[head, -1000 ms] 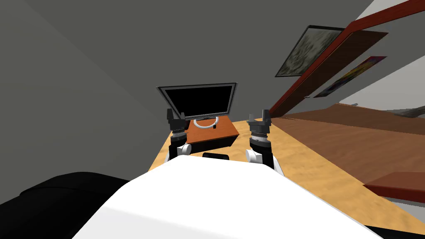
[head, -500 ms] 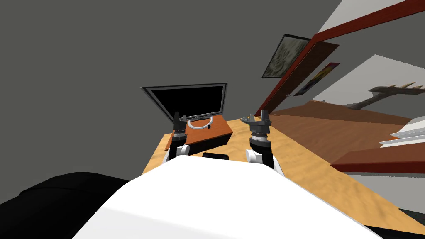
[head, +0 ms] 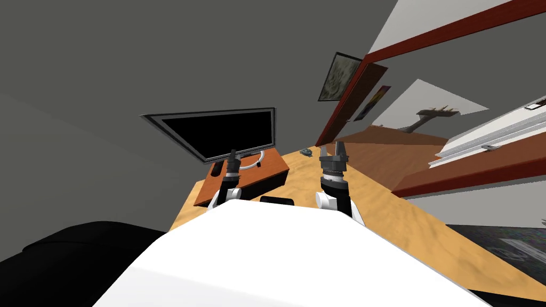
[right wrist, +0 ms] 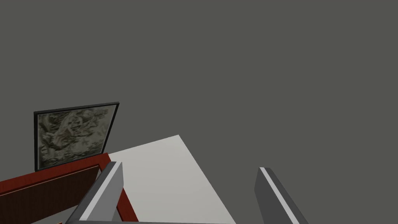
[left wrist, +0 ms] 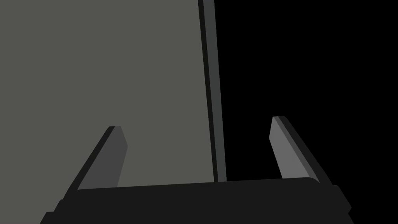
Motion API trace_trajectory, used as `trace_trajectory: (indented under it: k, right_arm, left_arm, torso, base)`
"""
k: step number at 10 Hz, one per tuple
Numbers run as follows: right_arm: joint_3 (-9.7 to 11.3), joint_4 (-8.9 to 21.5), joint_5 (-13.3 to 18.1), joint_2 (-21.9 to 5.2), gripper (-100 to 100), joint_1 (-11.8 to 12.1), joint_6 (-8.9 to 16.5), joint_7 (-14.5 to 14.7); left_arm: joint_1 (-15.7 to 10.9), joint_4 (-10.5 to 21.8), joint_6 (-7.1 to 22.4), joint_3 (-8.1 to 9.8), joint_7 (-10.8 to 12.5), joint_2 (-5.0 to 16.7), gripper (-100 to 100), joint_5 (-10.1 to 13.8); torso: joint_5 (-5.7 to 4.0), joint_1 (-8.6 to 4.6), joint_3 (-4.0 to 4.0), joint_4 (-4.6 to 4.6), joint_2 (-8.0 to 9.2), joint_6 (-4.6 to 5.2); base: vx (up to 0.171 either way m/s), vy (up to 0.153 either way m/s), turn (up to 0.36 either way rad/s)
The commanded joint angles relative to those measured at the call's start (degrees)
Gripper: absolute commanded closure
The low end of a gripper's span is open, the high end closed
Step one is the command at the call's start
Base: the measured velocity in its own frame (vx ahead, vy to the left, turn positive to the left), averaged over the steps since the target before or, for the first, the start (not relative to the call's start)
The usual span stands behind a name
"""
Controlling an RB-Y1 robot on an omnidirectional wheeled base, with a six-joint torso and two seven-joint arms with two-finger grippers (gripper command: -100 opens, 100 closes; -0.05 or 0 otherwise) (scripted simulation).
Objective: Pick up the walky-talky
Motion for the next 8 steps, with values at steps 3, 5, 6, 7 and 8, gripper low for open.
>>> trace_trajectory:
  k: [3, 5, 6, 7, 8]
  right_arm:
    - [0.0, 0.0, 0.0, 0.0, 0, 0.0, 0.0, 0.0]
    - [0.0, 0.0, 0.0, 0.0, 0, 0.0, 0.0, 0.0]
    - [0.0, 0.0, 0.0, 0.0, 0, 0.0, 0.0, 0.0]
    - [0.0, 0.0, 0.0, 0.0, 0, 0.0, 0.0, 0.0]
    - [0.0, 0.0, 0.0, 0.0, 0, 0.0, 0.0, 0.0]
  left_arm:
    - [0.3, 4.5, 0.9, 1.47, -0.2, 1.8, -100, 0.6]
    - [0.3, 9.1, 2.7, 2.97, -1.1, 3.4, -100, 1.0]
    - [0.3, 11.2, 3.7, 3.76, -1.6, 4.2, -100, 1.2]
    - [0.3, 12.3, 3.7, 3.76, -1.6, 4.2, -100, 1.2]
    - [0.3, 14.4, 4.7, 4.57, -2.1, 5.0, -100, 1.4]
  torso:
    - [0.05, 0.23, 0.06, 0.02, 0.1, -0.02]
    - [0.07, 0.29, 0.08, 0.03, 0.14, -0.01]
    - [0.03, 0.14, 0.03, 0.01, 0.04, -0.01]
    - [0.0, -0.01, -0.01, -0.01, -0.02, -0.02]
    - [0.01, 0.12, 0.0, 0.0, 0.01, -0.07]
  base:
    - [0.034, -0.084, -0.106]
    - [0.049, -0.105, -0.267]
    - [0.086, -0.167, -0.31]
    - [0.074, -0.112, -0.059]
    - [0.068, -0.104, -0.202]
